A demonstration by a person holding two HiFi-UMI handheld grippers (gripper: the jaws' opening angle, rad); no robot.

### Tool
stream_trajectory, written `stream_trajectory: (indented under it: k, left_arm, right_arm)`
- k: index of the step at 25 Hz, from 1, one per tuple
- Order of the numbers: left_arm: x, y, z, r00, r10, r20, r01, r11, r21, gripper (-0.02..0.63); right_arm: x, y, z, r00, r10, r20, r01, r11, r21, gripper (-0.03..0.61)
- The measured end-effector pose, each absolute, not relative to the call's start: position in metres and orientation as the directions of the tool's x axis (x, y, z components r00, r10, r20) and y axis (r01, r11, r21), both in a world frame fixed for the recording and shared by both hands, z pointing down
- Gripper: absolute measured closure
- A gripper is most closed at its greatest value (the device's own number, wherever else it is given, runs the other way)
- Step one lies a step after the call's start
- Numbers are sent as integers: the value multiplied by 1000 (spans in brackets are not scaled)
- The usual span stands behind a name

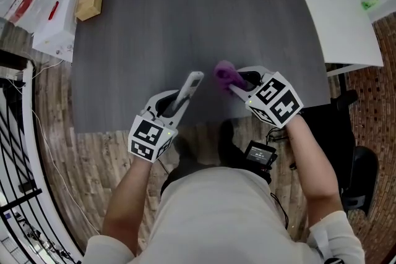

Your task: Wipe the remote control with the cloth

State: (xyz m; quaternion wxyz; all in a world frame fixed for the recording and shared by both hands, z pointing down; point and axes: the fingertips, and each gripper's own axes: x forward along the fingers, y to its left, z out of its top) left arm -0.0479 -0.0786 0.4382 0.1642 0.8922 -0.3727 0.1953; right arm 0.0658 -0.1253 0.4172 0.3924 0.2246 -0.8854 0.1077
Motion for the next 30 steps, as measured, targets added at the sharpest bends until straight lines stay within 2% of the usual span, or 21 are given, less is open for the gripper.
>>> stream_trajectory:
  k: [5,9,14,17,19,25,30]
  left_arm:
    - [-33,-66,456,600,-563,568,-680,-733,-8,514]
    - [-28,-57,469,572,-534,623,-648,-759,-57,514]
    - [-30,-50,489,526,-495,691,-622,-778,-84,514]
    - [-31,-47,508,484,-463,742,-616,-783,-87,514]
    - [-32,-45,523,445,-445,778,-600,-792,-110,514]
    - [-28,-34,554,372,-428,824,-538,-822,-184,514]
    - [-30,-30,562,379,-464,801,-544,-812,-213,514]
  right_arm:
    - [52,-119,436,-580,-221,784,-492,862,-121,471]
    - [44,-106,441,-565,-201,800,-441,893,-87,471]
    - [28,-89,428,-597,-162,786,-362,929,-84,471]
    - [8,-73,409,-673,-105,732,-306,941,-147,471]
    - [-3,-71,407,-693,-113,712,-313,937,-156,471]
    - [8,-68,498,-491,-167,855,-358,934,-24,471]
    - [14,-67,516,-491,-188,851,-411,911,-36,471]
